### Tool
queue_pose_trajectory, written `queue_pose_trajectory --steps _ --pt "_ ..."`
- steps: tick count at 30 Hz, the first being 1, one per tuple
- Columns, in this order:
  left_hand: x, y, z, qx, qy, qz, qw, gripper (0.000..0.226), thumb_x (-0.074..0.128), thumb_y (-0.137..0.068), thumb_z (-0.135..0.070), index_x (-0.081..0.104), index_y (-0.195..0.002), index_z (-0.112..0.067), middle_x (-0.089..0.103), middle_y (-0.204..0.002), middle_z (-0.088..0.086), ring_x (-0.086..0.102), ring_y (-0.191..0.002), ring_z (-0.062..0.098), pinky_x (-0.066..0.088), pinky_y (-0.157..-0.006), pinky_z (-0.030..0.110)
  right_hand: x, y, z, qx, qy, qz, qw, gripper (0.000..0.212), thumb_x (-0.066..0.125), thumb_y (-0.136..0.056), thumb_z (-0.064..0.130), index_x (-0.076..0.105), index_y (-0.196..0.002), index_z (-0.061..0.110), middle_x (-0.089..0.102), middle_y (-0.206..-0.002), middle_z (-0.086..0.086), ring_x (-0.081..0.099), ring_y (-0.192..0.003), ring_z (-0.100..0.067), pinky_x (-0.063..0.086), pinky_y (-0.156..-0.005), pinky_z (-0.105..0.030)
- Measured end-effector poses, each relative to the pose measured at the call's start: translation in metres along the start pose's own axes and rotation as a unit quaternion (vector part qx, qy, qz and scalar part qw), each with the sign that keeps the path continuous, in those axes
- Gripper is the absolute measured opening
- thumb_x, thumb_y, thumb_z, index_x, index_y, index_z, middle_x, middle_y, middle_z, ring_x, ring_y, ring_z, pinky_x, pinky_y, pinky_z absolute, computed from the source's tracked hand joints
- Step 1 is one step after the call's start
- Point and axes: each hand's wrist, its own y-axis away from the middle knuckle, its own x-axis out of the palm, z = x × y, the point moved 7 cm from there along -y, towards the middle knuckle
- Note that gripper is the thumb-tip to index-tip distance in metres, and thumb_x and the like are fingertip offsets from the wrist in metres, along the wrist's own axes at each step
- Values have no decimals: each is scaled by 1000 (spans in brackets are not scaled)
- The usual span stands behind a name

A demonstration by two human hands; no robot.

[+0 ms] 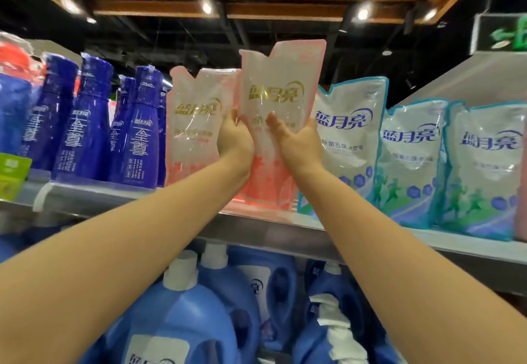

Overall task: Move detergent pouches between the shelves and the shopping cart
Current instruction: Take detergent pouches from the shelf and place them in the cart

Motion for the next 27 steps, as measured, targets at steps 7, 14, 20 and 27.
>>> queue_pose_trajectory --steps 7,14,20,27 --pt "3 -11 41 -72 -20 80 994 30 34 -98 -19 52 -122 -19 62 -114 13 59 -105 33 49 -93 47 15 2 -26 72 67 61 993 102 66 -62 69 36 -138 7 56 -129 -11 57 -114 -30 47 -98 -45" --pt "-9 14 35 -125 -127 251 951 58 50 -95 -31 23 -145 -19 56 -125 7 62 -93 23 54 -81 42 -2 12 -36 112 110 141 978 95 82 -65 37 23 -136 15 57 -122 -4 61 -106 -22 52 -91 -44" --pt "-15 31 29 -13 -297 300 906 107 70 -79 -35 -13 -146 -35 44 -142 4 57 -107 24 48 -89 29 10 21 -54 119 128 192 966 102 79 -72 18 9 -147 22 49 -134 -8 57 -114 -27 48 -96 -46" --pt "-14 26 36 -16 -355 340 871 116 75 -73 -37 -15 -146 -31 38 -147 6 48 -122 25 37 -90 25 8 13 -65 155 123 177 964 101 77 -74 31 6 -146 30 49 -133 -6 54 -117 -29 47 -98 -46"
